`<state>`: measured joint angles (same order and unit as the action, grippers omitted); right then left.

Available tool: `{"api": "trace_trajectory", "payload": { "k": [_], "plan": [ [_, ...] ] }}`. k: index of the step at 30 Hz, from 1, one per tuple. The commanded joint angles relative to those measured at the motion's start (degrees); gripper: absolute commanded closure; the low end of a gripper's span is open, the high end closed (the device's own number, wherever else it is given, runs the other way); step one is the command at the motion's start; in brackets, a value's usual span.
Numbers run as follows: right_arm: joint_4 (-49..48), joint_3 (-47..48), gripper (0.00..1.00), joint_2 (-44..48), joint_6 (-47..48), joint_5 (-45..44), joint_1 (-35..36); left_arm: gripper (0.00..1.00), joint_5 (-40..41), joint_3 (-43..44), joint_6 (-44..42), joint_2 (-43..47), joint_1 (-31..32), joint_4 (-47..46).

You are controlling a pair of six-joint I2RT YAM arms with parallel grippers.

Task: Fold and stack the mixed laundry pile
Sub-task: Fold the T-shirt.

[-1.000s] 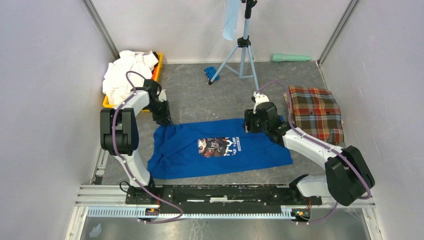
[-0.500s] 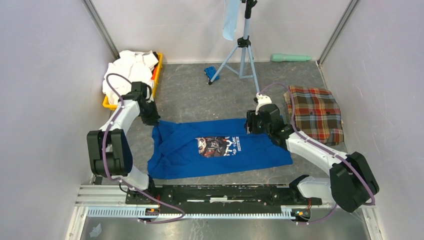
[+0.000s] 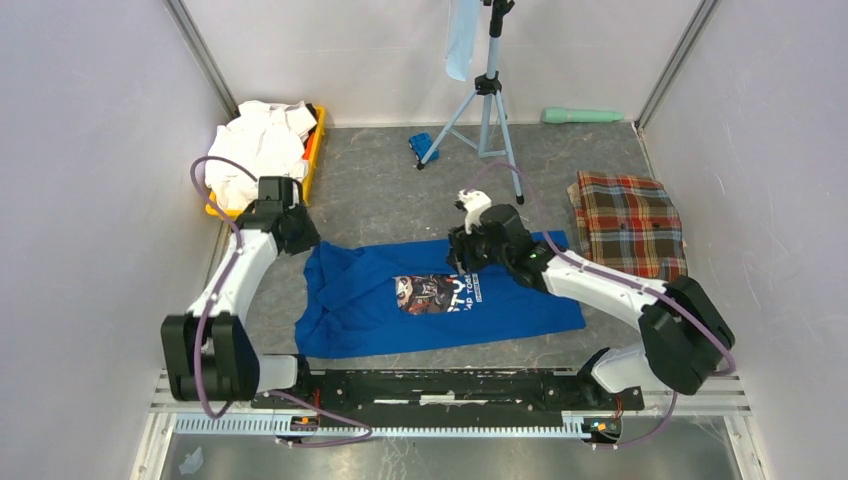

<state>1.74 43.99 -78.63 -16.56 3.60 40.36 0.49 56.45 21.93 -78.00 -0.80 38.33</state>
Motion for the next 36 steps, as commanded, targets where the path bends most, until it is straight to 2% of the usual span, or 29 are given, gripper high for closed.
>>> {"api": "trace_trajectory", "payload": {
  "k": [1,5,7,11,15,20,29,33,36],
  "plan": [
    [-4.89,9.16,0.41,-6.39,2.85,3.23,3.36,0.66,0.04,-7.11,8.0,6.49,3.68,-10.81],
    [-6.42,17.92,0.41,-16.79,2.49,6.52,4.87,0.72,-0.23,-11.33,9.22,4.83,5.77,-17.75],
    [-6.24,23.24,0.41,-23.44,3.11,8.49,5.28,0.74,-2.98,-12.21,9.31,2.67,5.9,-19.36],
    [-3.97,34.94,0.41,-34.68,3.85,12.04,5.67,0.75,-2.74,-14.48,8.93,0.96,5.97,-21.75],
    [-3.51,41.93,0.41,-41.05,4.16,13.67,5.87,0.76,-0.67,-16.0,8.84,0.83,5.96,-22.28],
    [-3.14,46.72,0.4,-46.2,3.23,15.89,6.12,0.77,1.26,-18.04,9.33,0.65,5.9,-23.6],
    [-3.81,47.86,0.44,-49.51,2.1,18.37,7.93,0.78,2.03,-20.4,9.78,0.28,5.91,-24.89],
    [-4.09,47.86,0.5,-49.69,2.23,19.05,8.4,0.79,2.08,-20.87,9.79,0.73,5.95,-25.07],
    [-4.18,47.86,0.62,-49.6,2.31,19.32,8.59,0.79,2.1,-21.03,9.64,0.65,5.9,-25.21]
  ]
}}
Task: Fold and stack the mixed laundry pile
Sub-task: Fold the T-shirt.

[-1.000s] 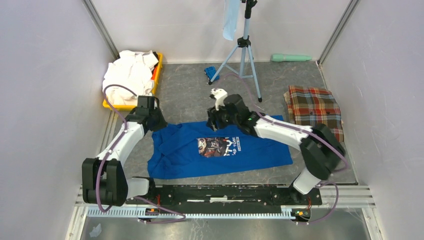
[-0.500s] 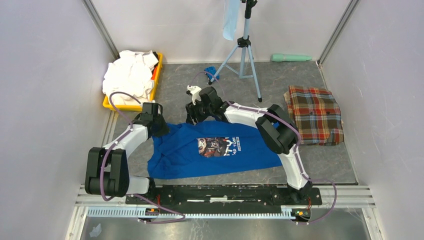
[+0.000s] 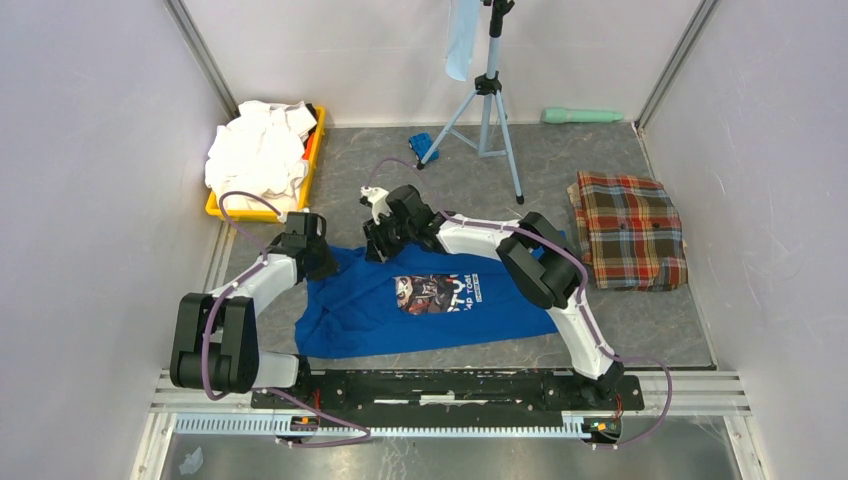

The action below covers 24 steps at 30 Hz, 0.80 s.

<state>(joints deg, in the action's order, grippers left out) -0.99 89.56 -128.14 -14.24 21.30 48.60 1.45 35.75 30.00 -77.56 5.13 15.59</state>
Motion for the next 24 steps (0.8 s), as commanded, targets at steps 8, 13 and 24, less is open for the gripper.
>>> {"api": "trace_trajectory", "payload": {
  "k": [8,13,24],
  "plan": [
    [-0.68,-0.33,0.99,2.7,0.67,0.78,0.79,0.81,2.11,-0.51,1.61,0.15,-0.13,-2.28],
    [-0.63,-5.53,0.98,8.25,2.56,-0.34,1.73,0.81,2.67,-0.5,1.64,-0.08,-0.11,-2.2],
    [-0.96,-19.57,0.99,17.53,9.55,-0.01,4.89,0.83,3.04,-0.42,2.08,-0.61,-0.39,-2.44]
  ]
}}
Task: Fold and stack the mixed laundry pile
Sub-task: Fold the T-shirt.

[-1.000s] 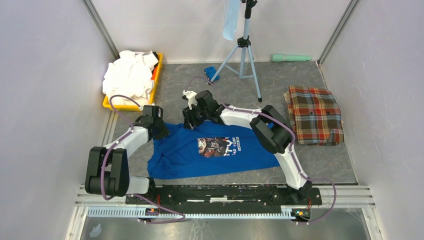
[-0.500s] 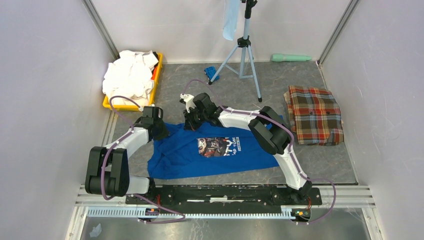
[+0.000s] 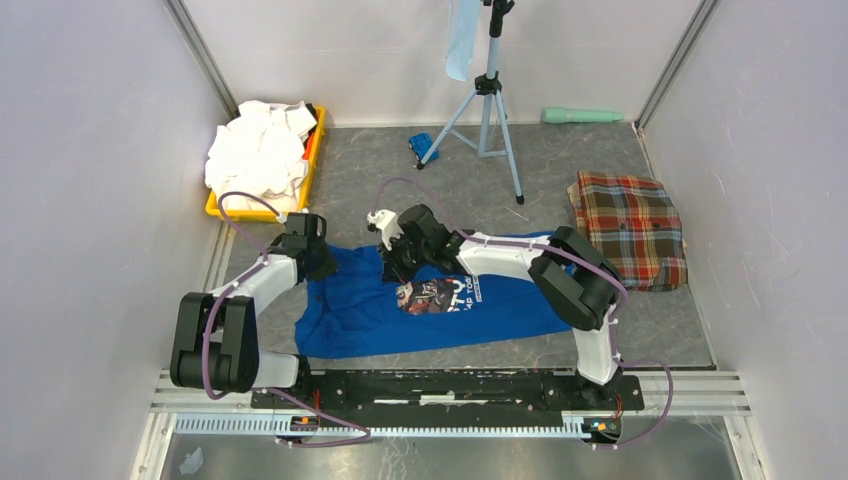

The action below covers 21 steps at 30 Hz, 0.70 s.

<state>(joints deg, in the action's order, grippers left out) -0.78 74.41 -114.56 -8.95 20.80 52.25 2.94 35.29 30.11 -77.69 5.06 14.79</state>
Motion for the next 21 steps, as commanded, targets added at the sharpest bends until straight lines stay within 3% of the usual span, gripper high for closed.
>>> {"api": "trace_trajectory", "payload": {
  "k": [1,6,10,21],
  "plan": [
    [-1.16,-5.78,0.99,4.4,4.88,0.49,1.48,0.83,1.6,-0.05,1.99,-0.51,-0.38,-1.73],
    [-0.29,-10.24,0.93,5.74,6.62,-1.39,2.94,0.83,1.71,-0.37,2.28,-0.45,-0.38,-2.08],
    [-0.37,-12.74,0.75,9.34,6.84,-4.36,3.16,0.83,1.47,-0.96,2.54,-0.14,-0.4,-2.67],
    [3.87,-4.27,0.57,12.27,5.83,-2.62,6.26,0.84,0.66,-3.33,1.97,2.08,-0.36,-4.51]
  ]
}}
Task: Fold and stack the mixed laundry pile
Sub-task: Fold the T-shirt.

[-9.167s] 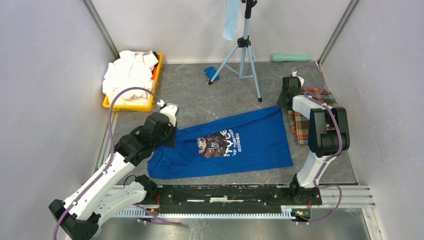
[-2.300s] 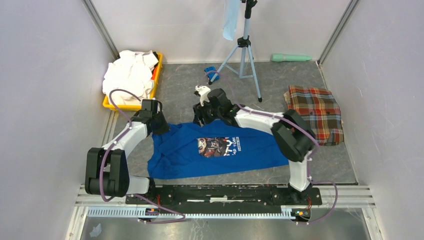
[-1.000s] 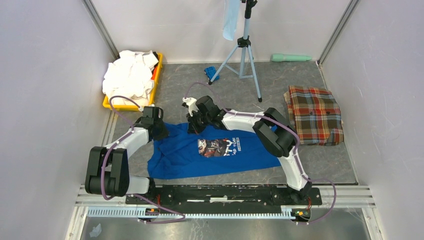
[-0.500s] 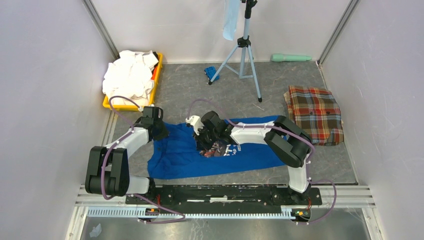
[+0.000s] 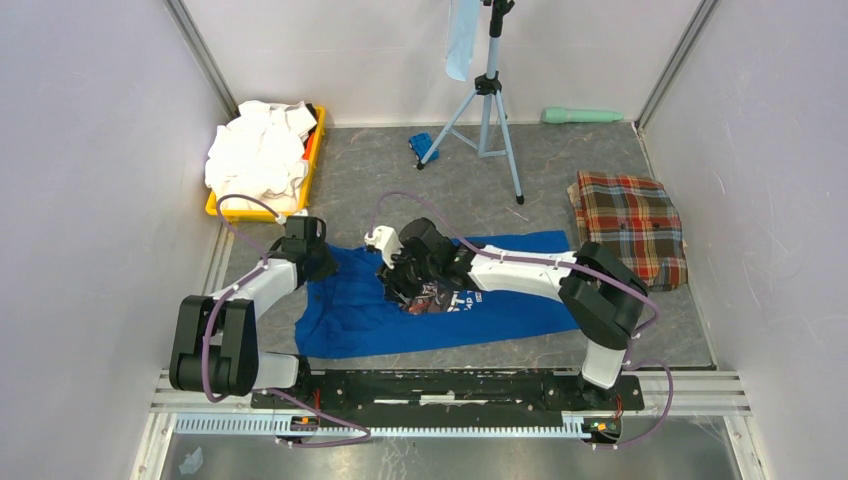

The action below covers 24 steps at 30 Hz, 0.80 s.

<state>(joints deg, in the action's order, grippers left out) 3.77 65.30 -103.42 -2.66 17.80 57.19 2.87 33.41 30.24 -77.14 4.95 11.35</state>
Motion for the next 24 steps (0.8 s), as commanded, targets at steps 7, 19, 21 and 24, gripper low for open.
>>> {"api": "trace_trajectory", "payload": {
  "k": [7,19,21,24],
  "plan": [
    [-0.43,15.45,0.7,-8.92,-8.02,-13.43,1.35,0.84,0.53,-2.12,1.66,2.35,-0.23,-1.72],
    [2.18,24.91,0.79,-22.21,-14.59,-13.06,1.47,0.84,0.04,-2.21,1.51,2.18,-0.42,-2.05],
    [1.94,24.17,0.82,-22.27,-14.92,-12.17,1.56,0.84,0.11,-2.12,1.48,1.89,-0.46,-2.13],
    [1.45,22.06,0.83,-21.09,-15.17,-11.32,1.98,0.84,0.24,-2.1,1.38,1.66,-0.54,-2.21]
  ]
}}
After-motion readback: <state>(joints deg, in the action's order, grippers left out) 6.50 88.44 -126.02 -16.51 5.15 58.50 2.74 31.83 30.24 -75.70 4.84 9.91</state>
